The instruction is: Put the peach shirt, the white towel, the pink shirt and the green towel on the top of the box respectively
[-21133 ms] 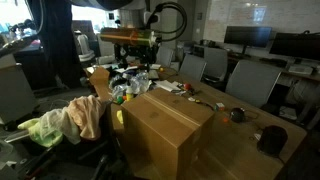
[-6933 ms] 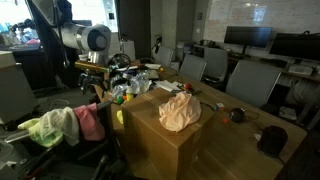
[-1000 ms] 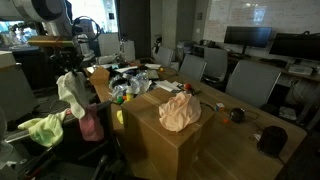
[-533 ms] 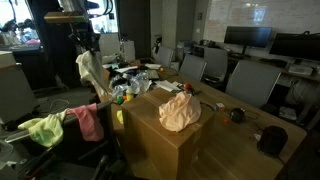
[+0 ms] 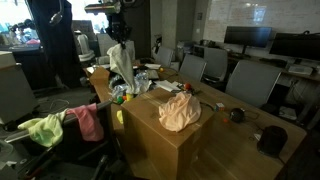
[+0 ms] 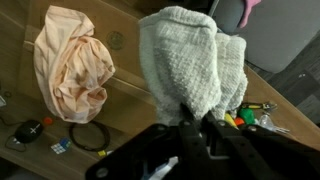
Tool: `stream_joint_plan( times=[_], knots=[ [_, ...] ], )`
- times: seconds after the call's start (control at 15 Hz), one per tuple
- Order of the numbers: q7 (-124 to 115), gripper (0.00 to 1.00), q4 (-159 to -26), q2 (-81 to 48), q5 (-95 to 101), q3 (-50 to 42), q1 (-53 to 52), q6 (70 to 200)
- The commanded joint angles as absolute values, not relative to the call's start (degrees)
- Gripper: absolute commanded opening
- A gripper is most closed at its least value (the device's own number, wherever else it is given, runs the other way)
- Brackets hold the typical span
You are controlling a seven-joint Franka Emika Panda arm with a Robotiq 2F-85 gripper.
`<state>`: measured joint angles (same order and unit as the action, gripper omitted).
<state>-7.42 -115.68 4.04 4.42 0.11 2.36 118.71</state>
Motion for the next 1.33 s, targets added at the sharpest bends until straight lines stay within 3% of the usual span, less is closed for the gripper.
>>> stream_joint_plan(
  times=[0.0,0.93,1.0,1.07,1.27],
  knots=[
    [-8.65,0.03,-107.09,-2.56,3.28,-2.30,3.74,114.62],
    [-6.52,0.05,-86.69,-19.23,-7.70,-7.14,10.31,105.00],
    [-5.83,0.38,-85.69,-20.19,-7.66,-7.04,10.46,104.85],
    [-5.23,0.39,-85.11,-20.82,-7.55,-6.95,10.54,104.61],
    [-2.82,0.59,-85.19,-22.21,-6.21,-6.82,10.49,104.08]
  ],
)
